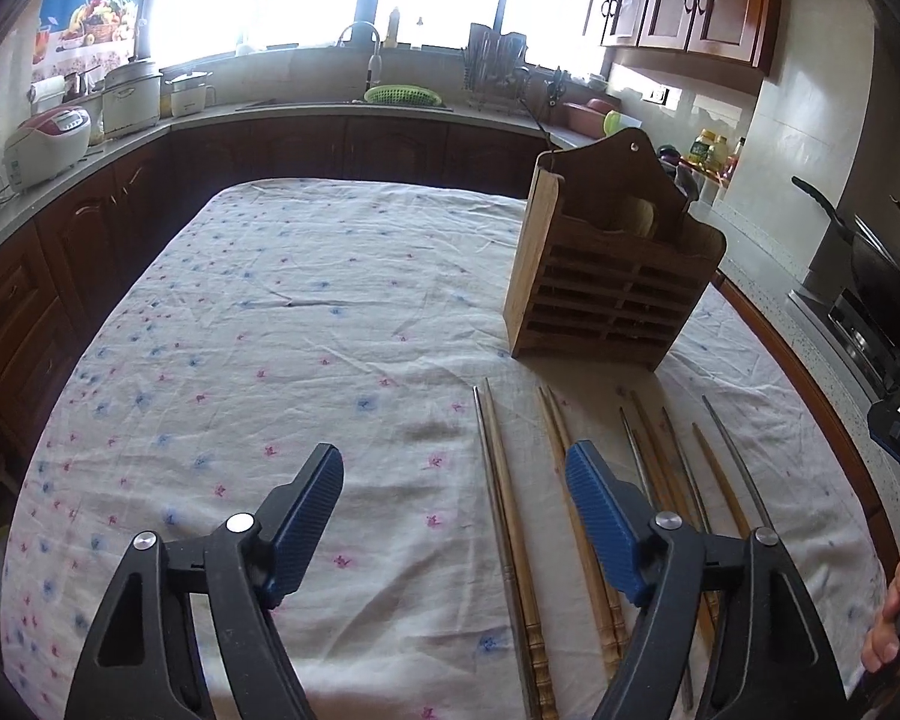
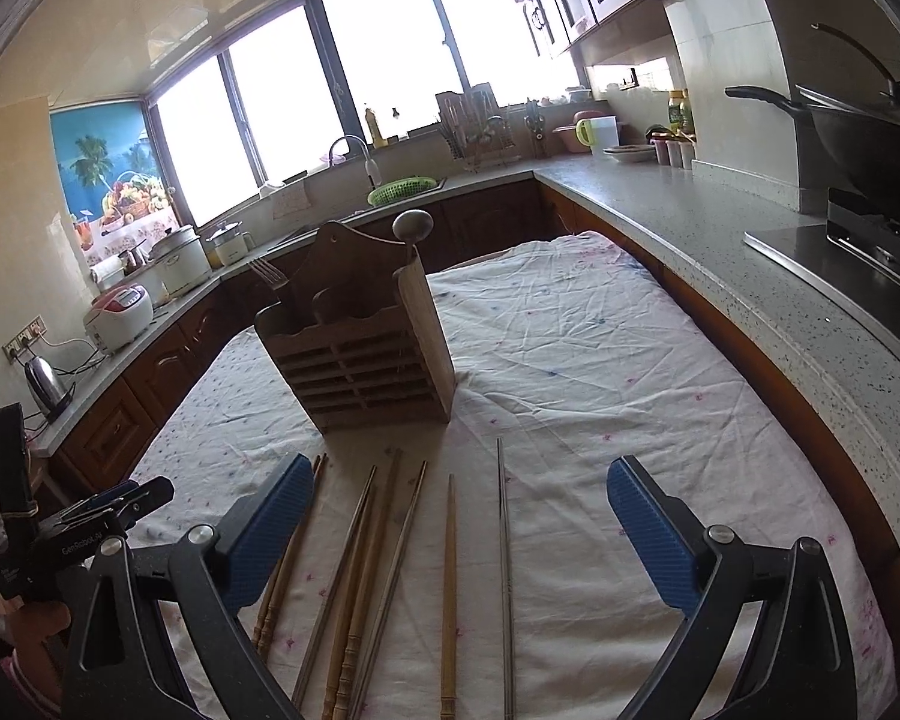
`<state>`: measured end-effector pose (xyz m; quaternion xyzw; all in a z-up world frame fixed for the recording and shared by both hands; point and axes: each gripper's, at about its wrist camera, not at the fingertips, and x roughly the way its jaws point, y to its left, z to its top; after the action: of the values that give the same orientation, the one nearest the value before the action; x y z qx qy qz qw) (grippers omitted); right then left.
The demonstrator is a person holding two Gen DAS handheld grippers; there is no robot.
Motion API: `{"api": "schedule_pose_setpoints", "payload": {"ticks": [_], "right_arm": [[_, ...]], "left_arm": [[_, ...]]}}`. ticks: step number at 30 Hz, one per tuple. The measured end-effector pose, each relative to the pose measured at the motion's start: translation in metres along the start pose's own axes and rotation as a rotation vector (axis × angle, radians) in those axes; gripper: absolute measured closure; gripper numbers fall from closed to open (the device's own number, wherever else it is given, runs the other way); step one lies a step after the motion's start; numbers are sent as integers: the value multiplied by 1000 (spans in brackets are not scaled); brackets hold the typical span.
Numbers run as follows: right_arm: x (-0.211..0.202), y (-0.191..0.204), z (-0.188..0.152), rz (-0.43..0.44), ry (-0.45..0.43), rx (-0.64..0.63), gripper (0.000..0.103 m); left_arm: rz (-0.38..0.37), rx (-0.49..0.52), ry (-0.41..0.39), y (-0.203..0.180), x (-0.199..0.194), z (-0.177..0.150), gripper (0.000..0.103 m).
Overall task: Organize utensils
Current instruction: 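Withdraw both tools from the holder toward the metal chopsticks, then grasp a thin metal chopstick with the left tool while the right tool grasps another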
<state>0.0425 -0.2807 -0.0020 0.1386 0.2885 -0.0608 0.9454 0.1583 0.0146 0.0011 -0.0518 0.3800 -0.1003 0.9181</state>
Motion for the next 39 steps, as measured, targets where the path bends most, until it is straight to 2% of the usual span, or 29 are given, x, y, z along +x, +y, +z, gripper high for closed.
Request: {"api": "schedule_pose_setpoints", "payload": {"ticks": [2,4,5,7,10,17,23,26,30,33,39], "right_arm": [[8,-1,0,-9,22,-2,9],[17,-3,1,-12,53,-5,23],[22,-3,0,-17,70,-5,26],[33,-4,0,-20,98,-9,38],[51,-7,-2,-28,147,-11,53],[92,-10,-5,-32,246,-19,66],[111,-12,-6,-64,289,-38,74],[120,-16,-7,-80,308,-42,78],[133,-17,-10,-90,339,-48,86],[138,-13,-12,-103,337,-72,87],[143,-10,-10,-113,346,-92,91]], "left_arm": [[0,-2,31,1,10,4,40],[-12,-10,62,2,22,9,50],[-17,-14,77,3,27,11,57],[-24,-21,105,5,38,16,64],[-25,-19,133,7,54,24,67],[-18,17,176,-1,88,36,73],[0,46,219,-6,117,39,84],[-15,47,239,-6,130,39,86],[-22,65,242,-11,138,41,87],[-15,100,240,-14,140,41,88],[-24,111,251,-16,142,43,97]]}}
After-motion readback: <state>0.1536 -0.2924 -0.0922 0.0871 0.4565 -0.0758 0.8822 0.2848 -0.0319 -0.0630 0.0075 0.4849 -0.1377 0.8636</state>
